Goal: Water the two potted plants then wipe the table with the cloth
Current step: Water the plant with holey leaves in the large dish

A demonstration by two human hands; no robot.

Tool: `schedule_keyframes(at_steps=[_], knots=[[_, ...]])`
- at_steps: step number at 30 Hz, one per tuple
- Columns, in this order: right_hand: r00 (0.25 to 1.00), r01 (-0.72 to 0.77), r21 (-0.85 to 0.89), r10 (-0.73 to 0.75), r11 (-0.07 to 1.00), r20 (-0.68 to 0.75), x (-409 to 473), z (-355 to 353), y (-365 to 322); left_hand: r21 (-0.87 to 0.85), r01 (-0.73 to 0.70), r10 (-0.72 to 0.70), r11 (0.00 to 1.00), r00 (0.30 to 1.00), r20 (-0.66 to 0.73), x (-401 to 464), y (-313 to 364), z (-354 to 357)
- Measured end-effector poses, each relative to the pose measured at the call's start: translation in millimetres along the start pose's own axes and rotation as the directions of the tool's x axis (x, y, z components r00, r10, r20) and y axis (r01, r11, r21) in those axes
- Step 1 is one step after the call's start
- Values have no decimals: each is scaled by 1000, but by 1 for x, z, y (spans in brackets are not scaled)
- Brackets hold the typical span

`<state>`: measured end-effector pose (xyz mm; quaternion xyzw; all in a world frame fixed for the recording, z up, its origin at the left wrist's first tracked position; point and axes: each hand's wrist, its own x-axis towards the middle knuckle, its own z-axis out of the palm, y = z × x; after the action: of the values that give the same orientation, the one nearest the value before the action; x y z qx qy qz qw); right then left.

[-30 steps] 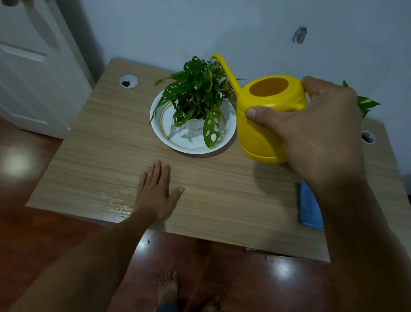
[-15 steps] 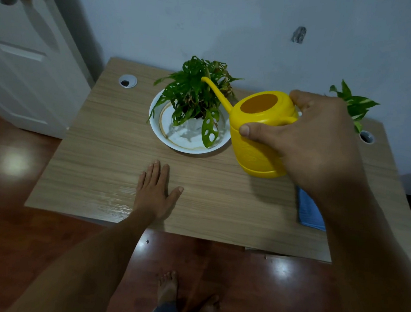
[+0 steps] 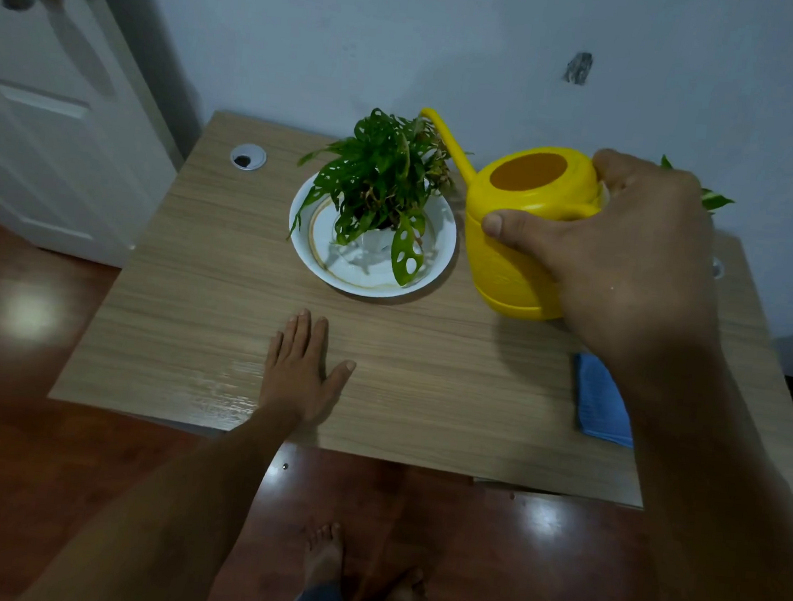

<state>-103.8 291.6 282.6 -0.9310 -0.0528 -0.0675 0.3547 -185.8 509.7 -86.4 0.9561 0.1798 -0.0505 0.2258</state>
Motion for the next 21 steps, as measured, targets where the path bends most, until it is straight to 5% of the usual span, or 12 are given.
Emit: schedule_keyframes(at_steps=[14,21], knots=[[986,-32,98,16,995,165,-11,-3,-1,3,-6,6,1000,1000,9,-1,-1,-1],[994,-27,6,27,1000,102,-8,0,12,-6,-2,2,1000,1000,-7,0,-1,0]])
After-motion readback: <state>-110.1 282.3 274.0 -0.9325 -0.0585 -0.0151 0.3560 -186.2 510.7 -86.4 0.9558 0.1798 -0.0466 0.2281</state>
